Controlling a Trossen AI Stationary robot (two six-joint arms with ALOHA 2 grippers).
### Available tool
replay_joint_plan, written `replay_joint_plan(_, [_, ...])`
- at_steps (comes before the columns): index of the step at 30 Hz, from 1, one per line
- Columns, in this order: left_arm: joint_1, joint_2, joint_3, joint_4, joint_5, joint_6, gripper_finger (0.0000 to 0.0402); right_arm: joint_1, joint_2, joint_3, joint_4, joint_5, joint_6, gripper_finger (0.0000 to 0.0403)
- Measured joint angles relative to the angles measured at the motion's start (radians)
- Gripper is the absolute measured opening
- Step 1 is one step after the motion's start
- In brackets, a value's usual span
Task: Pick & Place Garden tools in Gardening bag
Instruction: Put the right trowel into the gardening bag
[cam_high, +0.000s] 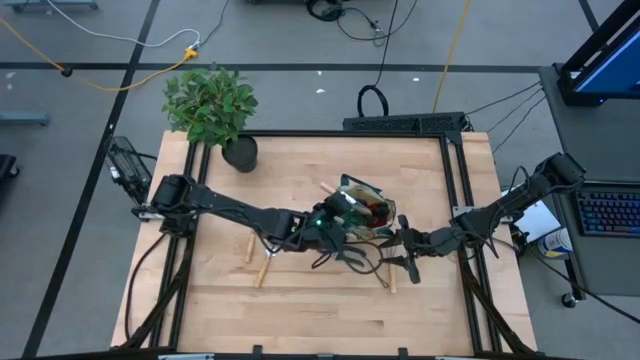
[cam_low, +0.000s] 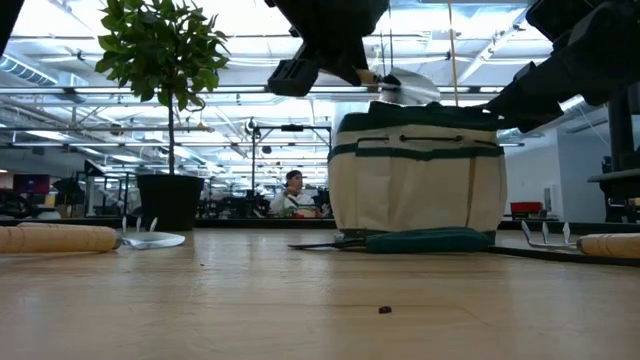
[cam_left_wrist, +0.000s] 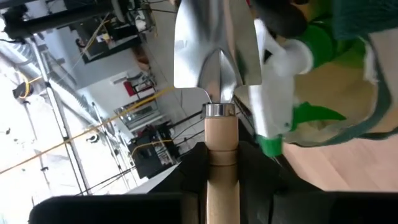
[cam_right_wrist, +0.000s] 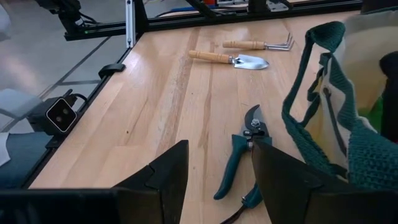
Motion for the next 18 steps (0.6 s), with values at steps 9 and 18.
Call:
replay_joint_plan(9, [-0.009, 0.001, 0.000, -0.073, 0.057, -0.097, 0.0063, 0.000, 0.000, 0.000, -0.002, 0.000, 0.002, 0.0171])
replay_joint_plan(18, [-0.014, 0.000, 0.000, -0.049, 0.141, -0.103, 0.0063, 0.000, 0.000, 0.000, -0.003, 0.000, 0.002, 0.0171])
